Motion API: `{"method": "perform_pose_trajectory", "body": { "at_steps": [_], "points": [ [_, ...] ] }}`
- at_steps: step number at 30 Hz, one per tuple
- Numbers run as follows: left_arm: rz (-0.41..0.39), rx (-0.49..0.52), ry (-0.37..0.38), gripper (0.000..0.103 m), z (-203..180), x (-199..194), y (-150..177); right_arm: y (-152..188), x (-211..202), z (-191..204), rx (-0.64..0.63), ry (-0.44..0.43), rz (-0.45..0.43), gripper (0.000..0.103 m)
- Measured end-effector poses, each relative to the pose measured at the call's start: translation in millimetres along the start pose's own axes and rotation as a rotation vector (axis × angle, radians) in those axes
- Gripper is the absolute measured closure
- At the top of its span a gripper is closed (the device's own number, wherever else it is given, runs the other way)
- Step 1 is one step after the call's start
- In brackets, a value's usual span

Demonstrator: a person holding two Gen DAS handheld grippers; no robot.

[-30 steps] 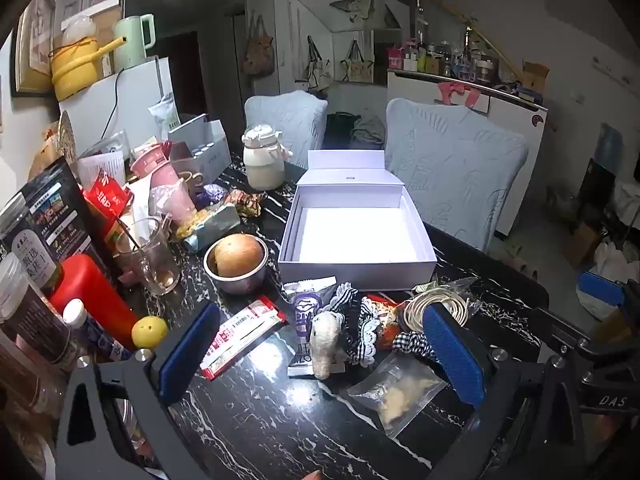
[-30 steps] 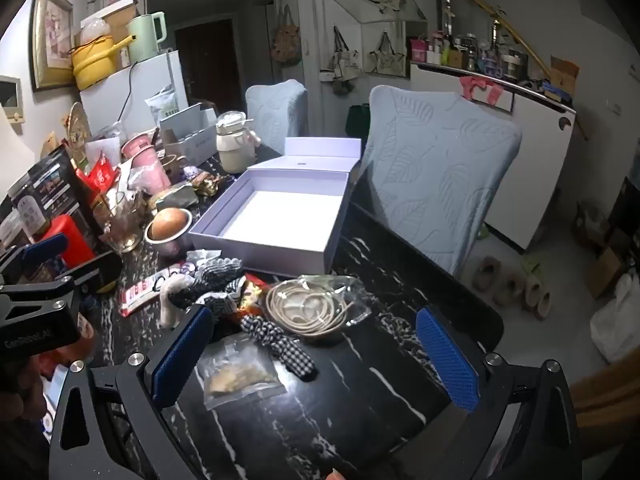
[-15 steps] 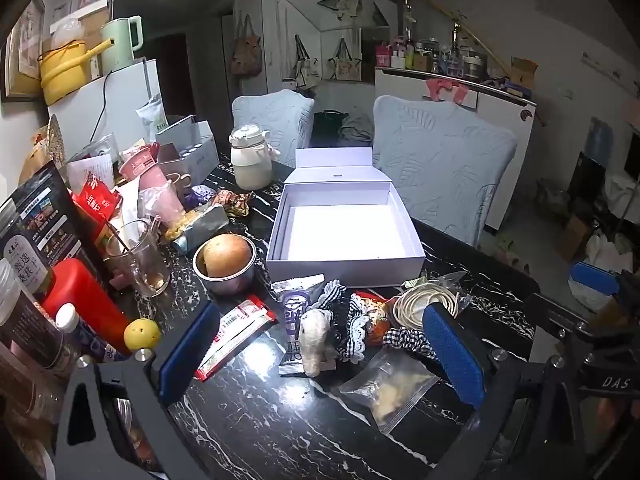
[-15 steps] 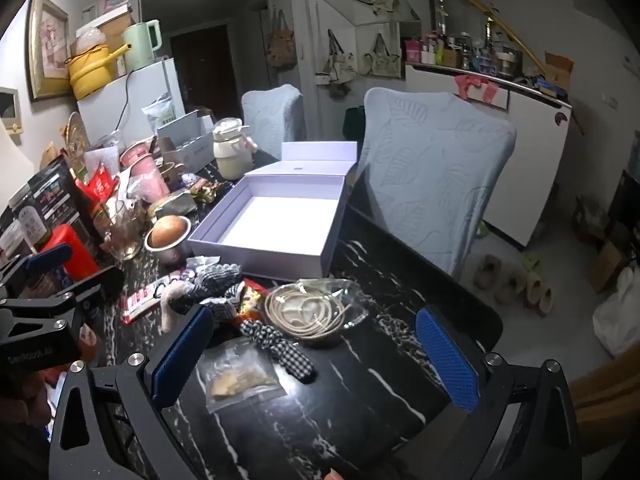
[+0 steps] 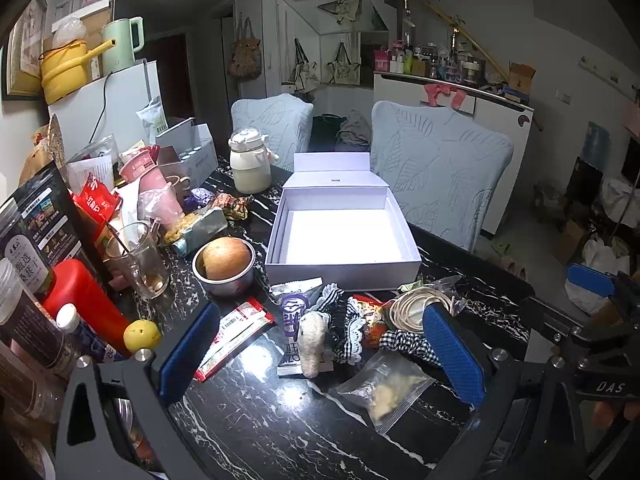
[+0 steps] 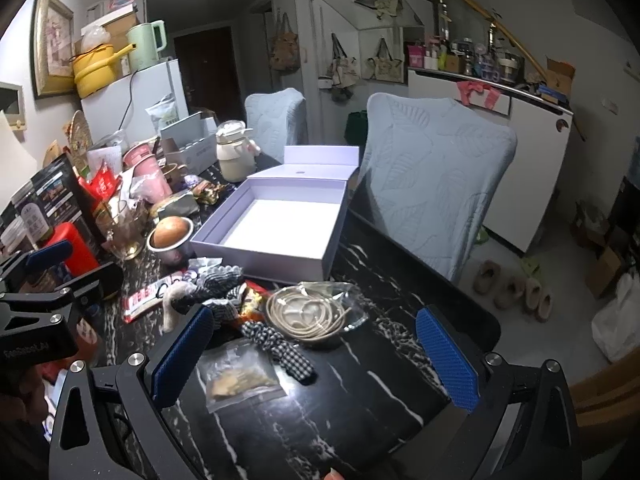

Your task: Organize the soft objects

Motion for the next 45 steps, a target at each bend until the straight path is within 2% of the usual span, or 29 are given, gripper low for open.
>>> {"method": "perform_pose_trajectory", "body": {
  "at_steps": [14,45],
  "points": [
    [-0.004,0.006,0.0,0.0,-2.1,-3.8,-2.8,-3.0,-4.7,-3.2,-0.001,0.01,-0.013,0.0],
    [-0.003,0.005,-0.002,0.0,-0.7,-2.8,-1.5,-3.6,-1.3,4.9,-0.032,-0.029,-0.027,0.0]
  ]
}}
Point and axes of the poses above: each gripper's, at about its wrist camera, not at the fingertips, and x roughly the way its jaws point, z to its left, y to its underside, the point moved 8 cm from there along x, roughly the way its jaws point, and after that the axes turned 9 degrees about y, right-handed, at the moved point
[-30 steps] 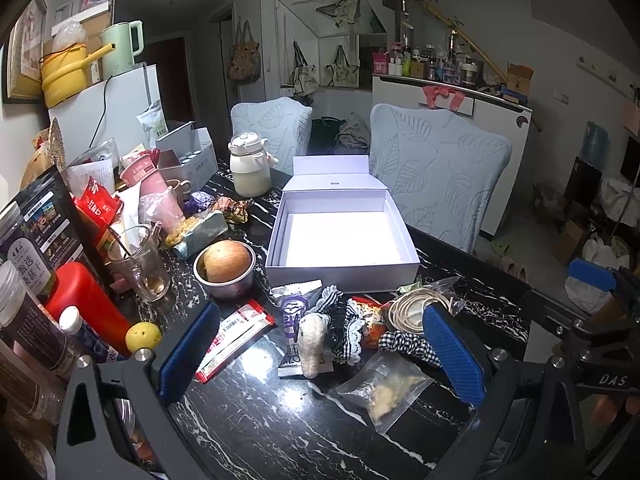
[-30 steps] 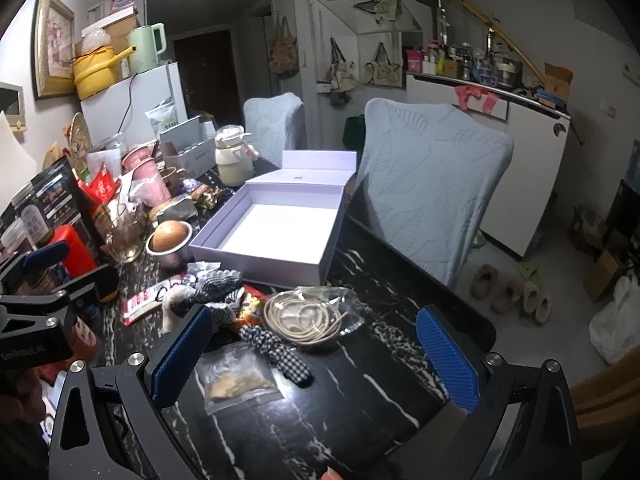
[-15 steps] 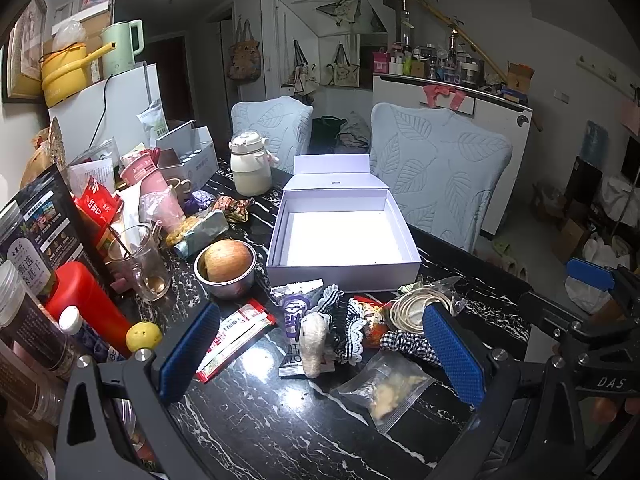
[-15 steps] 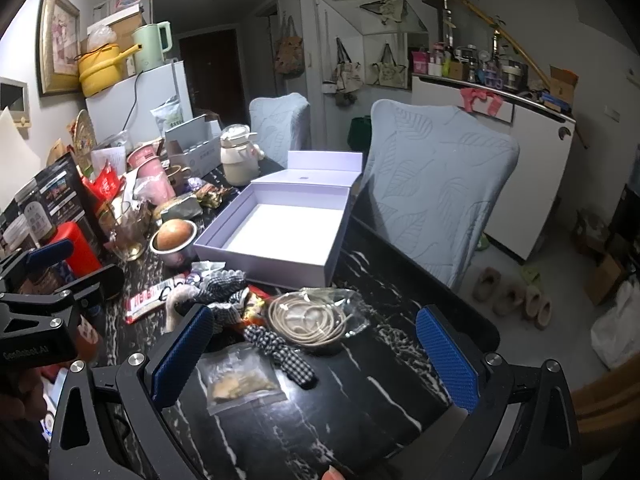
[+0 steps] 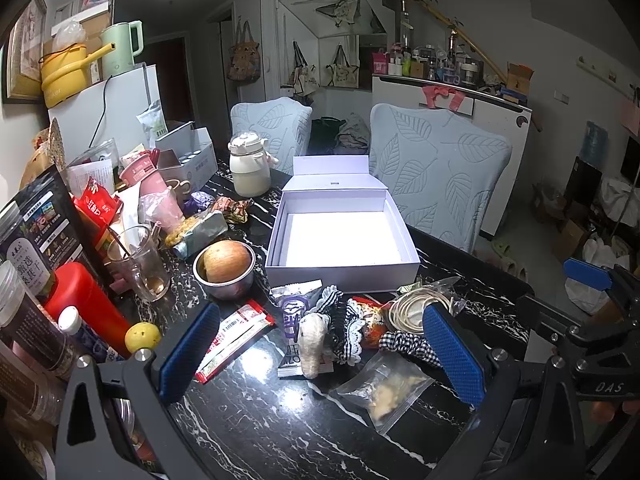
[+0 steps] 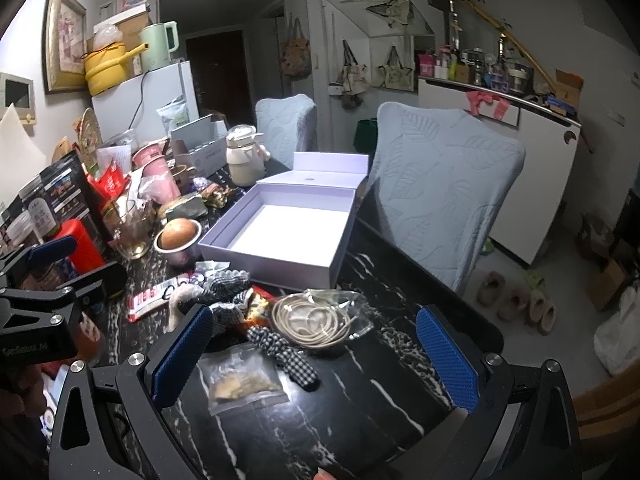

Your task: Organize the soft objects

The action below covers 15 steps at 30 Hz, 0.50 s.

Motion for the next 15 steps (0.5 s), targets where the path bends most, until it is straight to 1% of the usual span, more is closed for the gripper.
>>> {"method": "perform_pose_trajectory", "body": {
  "at_steps": [10,13,15],
  "points": [
    [-0.018,-0.007,-0.028,0.0,-10,1,2,6,-1,-3,-0.025,-0.051,-0.013,0.0],
    [-0.013,-0.017,-0.033,0.0,-12,1,7,7,-1,-6,-0.033,-0.063,-0.011,0.0],
    [-0.002,-0.032,-0.023,0.0,-14,2,13,10,-1,-7,-0.037,-0.077,-0.01,0.0]
  ]
}}
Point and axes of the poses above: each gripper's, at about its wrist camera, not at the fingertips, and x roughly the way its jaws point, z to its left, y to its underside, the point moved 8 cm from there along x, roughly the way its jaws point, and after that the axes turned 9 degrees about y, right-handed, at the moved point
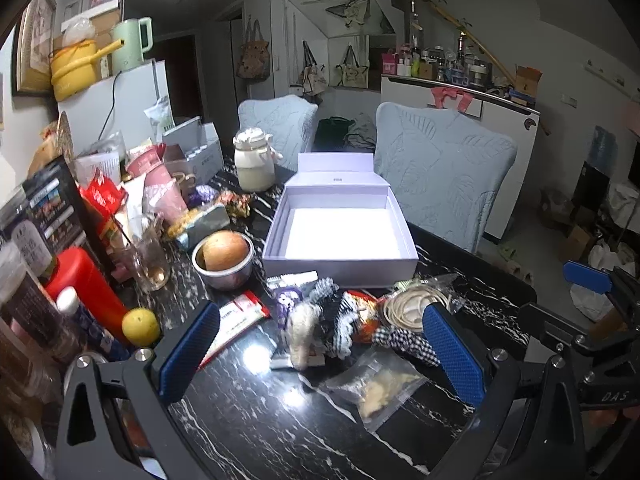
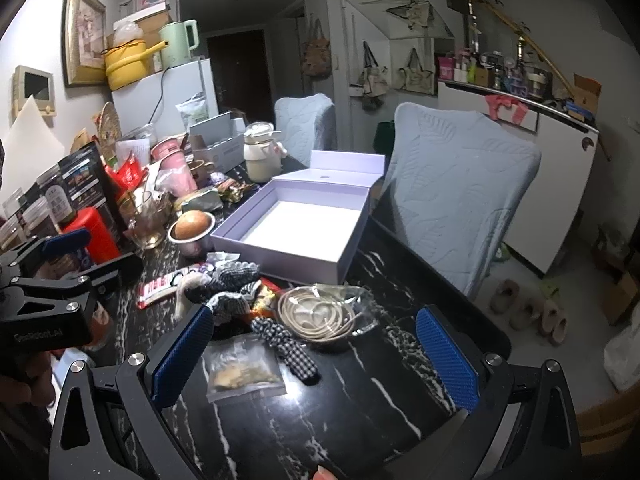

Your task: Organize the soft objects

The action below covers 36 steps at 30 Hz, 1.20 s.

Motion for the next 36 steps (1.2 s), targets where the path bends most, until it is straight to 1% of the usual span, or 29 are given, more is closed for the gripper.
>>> {"method": "perform_pose_trajectory", "body": {
  "at_steps": [2,6,13,22,27,36],
  "points": [
    [0.017,-0.036,0.018,0.0,0,2,9,4,1,-1,-0.002,-0.012,0.005,0.0],
    [0.038,-0.087,0.031,0.0,0,6,26,15,3,-2,-0.007,-0.035,0.022,0.0],
    [0.071,-0.122,0.01,0.0,5,12,52,35,12,-3,-0.018,-0.068,0.061,0.0],
    [0.097,-0.16,0.006,0.0,11,19,75,59,29,6,-0.022,-0.15,0.113,0.001],
    [0.11,-0.175,-0.002,0.0,15,25,85,70,46,11,-0.026,-0.192,0.148,0.014],
    [0.133,-0.212,-0.015,0.0,23,42,95,77,86,23,-0.069,-0.239,0.201,0.026]
  ]
}}
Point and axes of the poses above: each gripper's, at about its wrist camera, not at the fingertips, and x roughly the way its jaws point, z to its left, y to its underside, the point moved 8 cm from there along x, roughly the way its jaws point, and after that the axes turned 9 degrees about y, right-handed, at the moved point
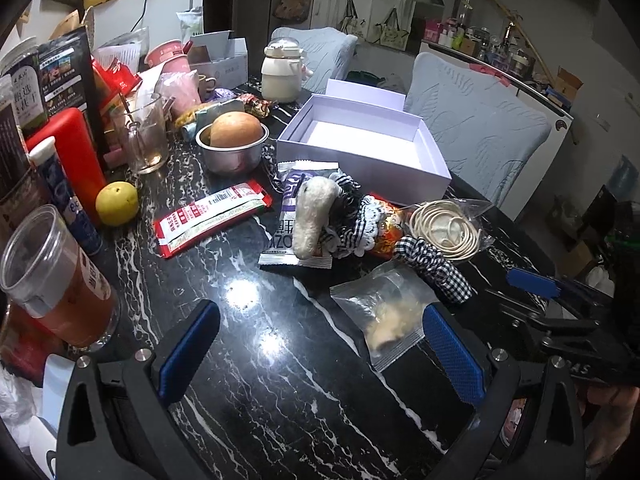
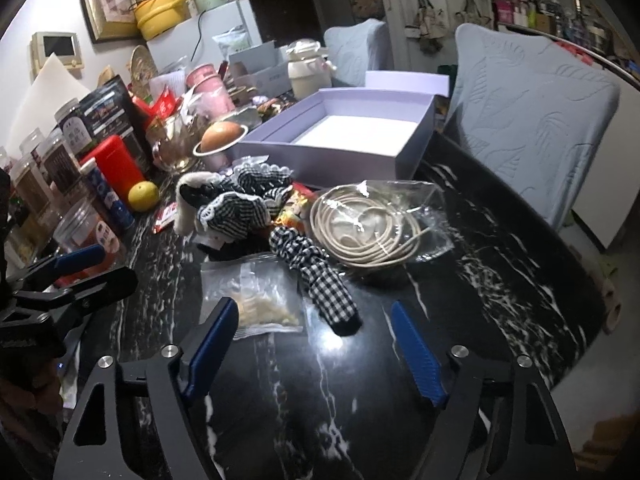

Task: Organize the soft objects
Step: 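Grasp the gingham scrunchie with the right gripper while the left tool approaches the zip bag, then grasp the clear zip bag of food with the left gripper while the right lifts the scrunchie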

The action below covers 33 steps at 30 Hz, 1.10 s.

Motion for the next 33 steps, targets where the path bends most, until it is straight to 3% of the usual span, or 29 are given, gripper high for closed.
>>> {"method": "perform_pose_trajectory", "body": {
  "at_steps": [4,18,25,26,33],
  "points": [
    [0.022,-0.014,0.002,0.0,2,11,-1,-4,21,1,-0.021,-0.02,0.03,0.031],
    [0.066,0.003,-0.005,0.0,-11,36,-6,-1,60,1,-0.04,-0.082,0.115,0.082],
    [0.096,-0.001,0.022,0.0,-28,50,2,0,38,-15,0.018,-0.094,0.076,0.084],
    [0.007,-0.061,-0.093,0.0,-21,51,-3,0,33,-20,0.03,-0.088,0.068,0.084],
    [0.022,-0.074,-0.104,0.0,-35,72,-3,7,14,-45,0.058,-0.033,0.043,0.083]
  ]
}}
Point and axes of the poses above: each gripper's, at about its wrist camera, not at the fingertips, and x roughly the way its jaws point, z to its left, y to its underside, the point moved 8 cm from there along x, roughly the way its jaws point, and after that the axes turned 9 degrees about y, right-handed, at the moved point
